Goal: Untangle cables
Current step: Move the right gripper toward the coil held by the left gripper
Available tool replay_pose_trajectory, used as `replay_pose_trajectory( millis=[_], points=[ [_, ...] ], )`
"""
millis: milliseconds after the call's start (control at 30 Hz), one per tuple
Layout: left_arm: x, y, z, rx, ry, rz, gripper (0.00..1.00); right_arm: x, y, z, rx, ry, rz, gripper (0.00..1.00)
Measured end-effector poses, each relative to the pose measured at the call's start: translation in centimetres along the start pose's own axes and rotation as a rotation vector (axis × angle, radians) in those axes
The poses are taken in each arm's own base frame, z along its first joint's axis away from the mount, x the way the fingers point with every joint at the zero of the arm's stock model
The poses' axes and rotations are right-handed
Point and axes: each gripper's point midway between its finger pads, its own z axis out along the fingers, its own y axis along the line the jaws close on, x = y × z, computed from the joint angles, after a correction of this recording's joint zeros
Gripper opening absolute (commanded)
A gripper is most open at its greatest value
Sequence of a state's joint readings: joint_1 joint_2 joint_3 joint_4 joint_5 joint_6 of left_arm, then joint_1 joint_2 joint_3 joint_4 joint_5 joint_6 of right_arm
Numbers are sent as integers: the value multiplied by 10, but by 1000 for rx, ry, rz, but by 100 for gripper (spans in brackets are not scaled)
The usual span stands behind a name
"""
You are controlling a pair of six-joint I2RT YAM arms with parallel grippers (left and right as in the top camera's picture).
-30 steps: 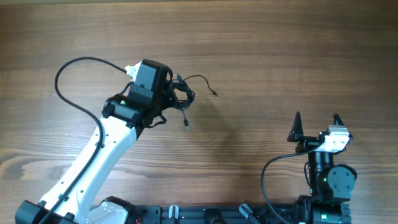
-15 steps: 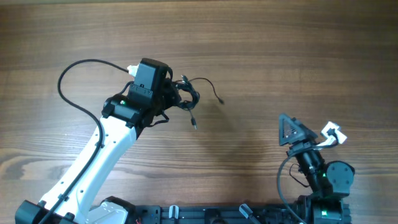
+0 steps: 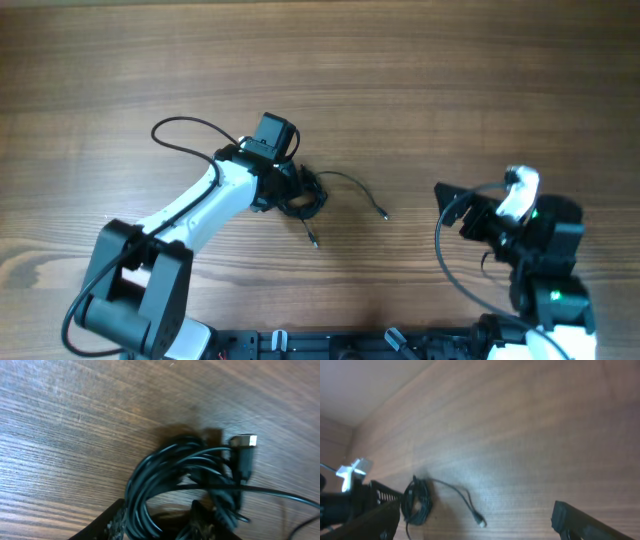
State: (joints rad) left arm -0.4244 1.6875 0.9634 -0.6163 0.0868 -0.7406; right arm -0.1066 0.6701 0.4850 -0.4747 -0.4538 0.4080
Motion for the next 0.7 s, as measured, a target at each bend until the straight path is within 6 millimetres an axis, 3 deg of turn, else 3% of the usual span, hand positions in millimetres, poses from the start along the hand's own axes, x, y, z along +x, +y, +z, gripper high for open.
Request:
replay_pose_trajectory(
  millis=[100,300,367,433,467,700],
  points=[
    [2,4,7,-22,16,-4,32,-19,13,-2,-13,28,-34,100],
    [6,18,11,-78,19,-6,31,-3,21,5,-66,122,9,100],
    [6,19,16,-70,3,0,24,3,30,6,-94,146,-5,100],
    [3,15,20,-43,-32,11,7,8,35,7,-109,163,-1,100],
    [1,14,21,-32,-49,13,4,8,37,7,-112,167,18,100],
    [0,13,20,-14,-69,12,4,20,47,11,-184,246,49,100]
  ],
)
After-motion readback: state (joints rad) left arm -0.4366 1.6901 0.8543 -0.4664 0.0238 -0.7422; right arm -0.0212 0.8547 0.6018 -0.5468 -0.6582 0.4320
